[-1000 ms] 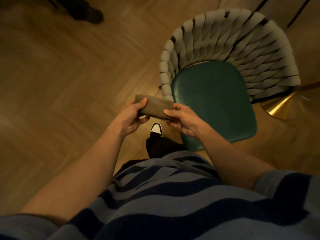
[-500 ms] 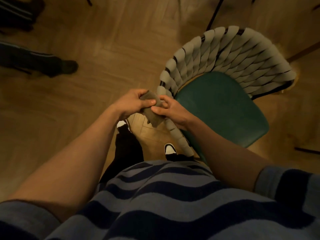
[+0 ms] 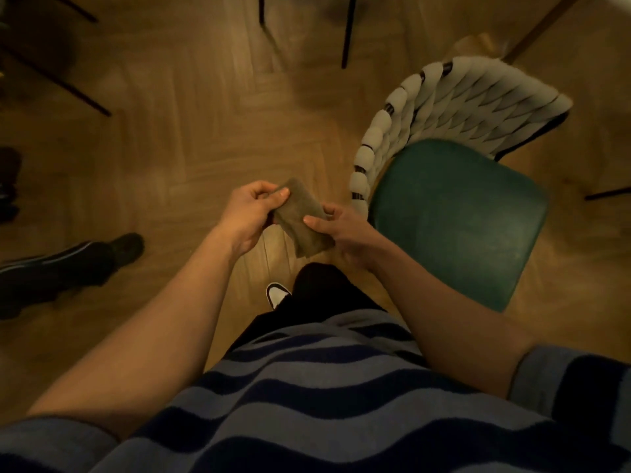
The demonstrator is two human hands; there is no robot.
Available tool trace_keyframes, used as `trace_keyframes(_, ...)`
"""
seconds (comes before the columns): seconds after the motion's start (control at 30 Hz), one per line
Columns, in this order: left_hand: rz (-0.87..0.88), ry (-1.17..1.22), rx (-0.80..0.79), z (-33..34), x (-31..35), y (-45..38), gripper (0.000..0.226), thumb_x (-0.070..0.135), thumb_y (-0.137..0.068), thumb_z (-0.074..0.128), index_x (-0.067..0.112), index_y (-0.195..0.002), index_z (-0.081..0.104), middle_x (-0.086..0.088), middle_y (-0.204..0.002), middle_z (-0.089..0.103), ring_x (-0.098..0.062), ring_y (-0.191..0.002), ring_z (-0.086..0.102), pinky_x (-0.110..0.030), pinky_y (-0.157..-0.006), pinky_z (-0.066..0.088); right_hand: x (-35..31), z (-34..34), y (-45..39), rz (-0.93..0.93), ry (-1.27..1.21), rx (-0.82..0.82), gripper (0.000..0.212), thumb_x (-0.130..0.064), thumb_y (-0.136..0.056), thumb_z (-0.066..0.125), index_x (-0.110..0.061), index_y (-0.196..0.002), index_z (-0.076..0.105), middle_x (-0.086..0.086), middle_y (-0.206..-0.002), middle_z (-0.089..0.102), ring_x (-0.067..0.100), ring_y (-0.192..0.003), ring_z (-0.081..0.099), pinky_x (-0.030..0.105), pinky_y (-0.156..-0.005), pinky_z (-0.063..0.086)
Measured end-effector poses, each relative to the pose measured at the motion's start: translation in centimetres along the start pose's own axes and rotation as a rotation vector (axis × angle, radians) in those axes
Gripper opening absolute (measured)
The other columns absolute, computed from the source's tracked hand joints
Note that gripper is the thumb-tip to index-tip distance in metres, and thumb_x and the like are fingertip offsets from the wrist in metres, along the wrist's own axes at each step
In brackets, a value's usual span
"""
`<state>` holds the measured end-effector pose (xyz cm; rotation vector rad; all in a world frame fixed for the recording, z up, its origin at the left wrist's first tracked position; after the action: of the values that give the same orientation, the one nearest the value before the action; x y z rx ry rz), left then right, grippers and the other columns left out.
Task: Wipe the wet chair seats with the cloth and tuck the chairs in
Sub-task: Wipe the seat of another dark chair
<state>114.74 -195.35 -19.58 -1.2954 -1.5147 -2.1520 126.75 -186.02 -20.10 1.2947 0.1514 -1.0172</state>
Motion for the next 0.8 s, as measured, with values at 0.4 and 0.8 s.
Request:
trace_keyframes(0.4, -0.017, -0.153, -0.126, 0.1, 11.2, -14.0, 0.012, 0.012, -0.091, 0.065, 0.011, -0.08, 0.064, -0.003, -0.069, 0.065, -0.013, -0.065, 0.06, -0.024, -0.055, 0.052, -9.6, 0.8, -10.2, -0.019, -0.253, 0.074, 0.041, -0.007, -0.093, 0.071, -0.01, -0.131, 0.059, 0.013, -0.121, 0.069, 0.026, -0.105, 0.069, 0.041, -0.086, 0.062)
trace_keyframes(0.8, -0.376, 0.151, -0.412, 3.1, 19.6, -25.6, 0.077, 0.064, -0.079, 0.063, 0.01, -0.133, 0.055, -0.015, -0.14, 0.049, -0.034, -0.129, 0.049, -0.047, -0.114, 0.032, -28.2, -1.8, -21.5, -0.206, -0.456, 0.273, 0.025, -0.001, -0.093, 0.068, -0.018, -0.111, 0.064, 0.003, -0.097, 0.074, 0.017, -0.081, 0.072, 0.031, -0.064, 0.063)
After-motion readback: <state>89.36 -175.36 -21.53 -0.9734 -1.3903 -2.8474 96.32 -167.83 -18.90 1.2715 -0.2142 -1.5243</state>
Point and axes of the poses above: each hand's wrist, its own y-axis away from the middle knuckle, its own z-axis out of the palm, x = y × z, the point moved 9 cm from there along -y, towards the middle knuckle
